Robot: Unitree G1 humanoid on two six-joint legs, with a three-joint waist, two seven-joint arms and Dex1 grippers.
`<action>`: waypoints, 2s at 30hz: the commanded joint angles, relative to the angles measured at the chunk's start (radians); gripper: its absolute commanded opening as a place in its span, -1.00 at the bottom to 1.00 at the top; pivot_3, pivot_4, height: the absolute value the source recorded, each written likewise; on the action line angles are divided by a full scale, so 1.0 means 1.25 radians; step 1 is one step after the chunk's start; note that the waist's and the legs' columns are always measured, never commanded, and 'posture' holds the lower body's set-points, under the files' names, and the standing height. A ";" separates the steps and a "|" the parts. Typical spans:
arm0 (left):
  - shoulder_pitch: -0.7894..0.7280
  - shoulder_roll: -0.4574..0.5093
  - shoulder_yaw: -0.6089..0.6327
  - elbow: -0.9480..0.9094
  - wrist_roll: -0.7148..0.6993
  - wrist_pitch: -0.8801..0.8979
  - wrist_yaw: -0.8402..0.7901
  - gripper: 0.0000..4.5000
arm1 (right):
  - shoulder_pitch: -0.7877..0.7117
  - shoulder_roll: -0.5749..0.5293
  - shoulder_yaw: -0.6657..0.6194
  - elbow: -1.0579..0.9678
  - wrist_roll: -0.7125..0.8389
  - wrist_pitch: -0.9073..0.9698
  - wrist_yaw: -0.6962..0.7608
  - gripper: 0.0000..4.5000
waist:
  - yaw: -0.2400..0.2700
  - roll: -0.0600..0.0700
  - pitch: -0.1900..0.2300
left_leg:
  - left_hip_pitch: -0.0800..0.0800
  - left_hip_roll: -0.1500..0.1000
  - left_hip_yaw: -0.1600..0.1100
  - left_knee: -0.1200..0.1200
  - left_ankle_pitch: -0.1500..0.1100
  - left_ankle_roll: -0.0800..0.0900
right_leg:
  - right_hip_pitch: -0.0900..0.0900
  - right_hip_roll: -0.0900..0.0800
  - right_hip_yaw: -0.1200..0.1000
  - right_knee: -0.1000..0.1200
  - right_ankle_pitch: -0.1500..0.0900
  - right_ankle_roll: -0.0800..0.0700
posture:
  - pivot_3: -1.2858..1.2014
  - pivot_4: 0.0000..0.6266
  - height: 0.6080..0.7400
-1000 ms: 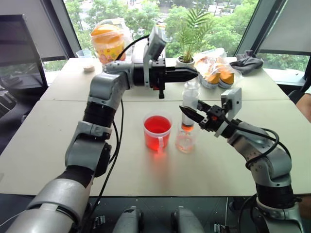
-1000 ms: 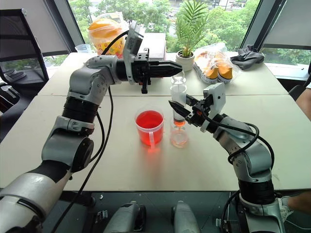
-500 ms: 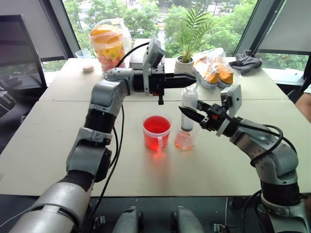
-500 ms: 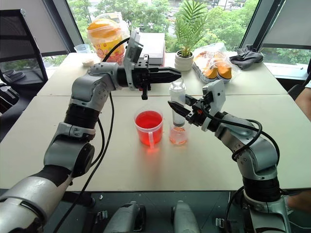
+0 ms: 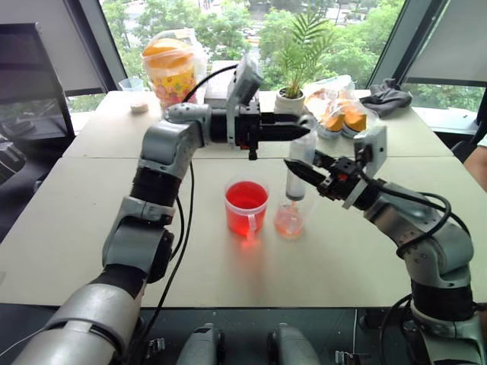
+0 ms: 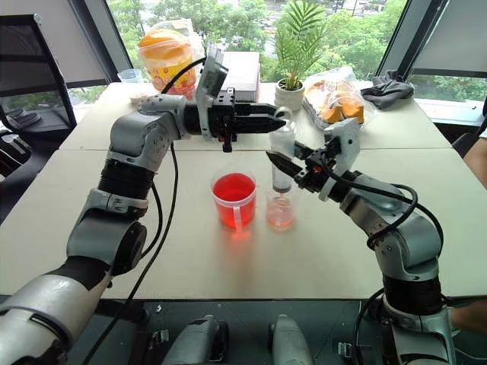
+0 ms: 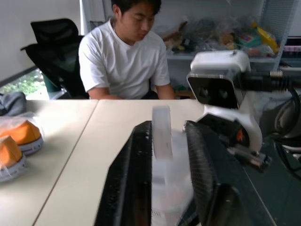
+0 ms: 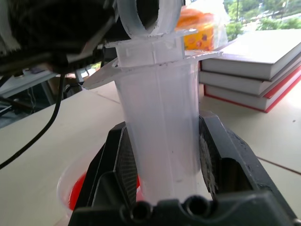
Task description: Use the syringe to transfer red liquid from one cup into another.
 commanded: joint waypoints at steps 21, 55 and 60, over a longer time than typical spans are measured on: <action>0.259 0.379 0.061 -0.311 -0.080 0.097 -0.117 0.96 | -0.063 -0.033 -0.042 -0.014 0.077 0.063 0.005 -0.37 | 0.004 0.000 0.000 | 0.000 0.000 0.000 0.000 0.000 0.000 | 0.001 -0.003 0.000 0.000 0.000 0.000 | 0.03 -0.52 1.00; 0.465 0.395 0.123 -0.506 -0.166 0.111 0.070 1.00 | -0.556 -0.226 0.422 0.933 -0.329 0.401 0.250 0.98 | -0.001 0.002 0.001 | -0.002 0.000 0.002 -0.003 -0.001 0.002 | 0.000 -0.005 0.000 -0.006 0.000 0.000 | 0.03 -0.52 1.00; 0.476 0.395 0.128 -0.510 -0.175 0.113 0.085 1.00 | -0.518 -0.296 0.364 0.753 -0.310 0.428 0.288 0.98 | 0.001 0.002 0.002 | -0.002 0.000 0.002 -0.003 -0.001 0.001 | 0.000 -0.005 0.000 -0.006 0.000 0.000 | 0.03 -0.52 1.00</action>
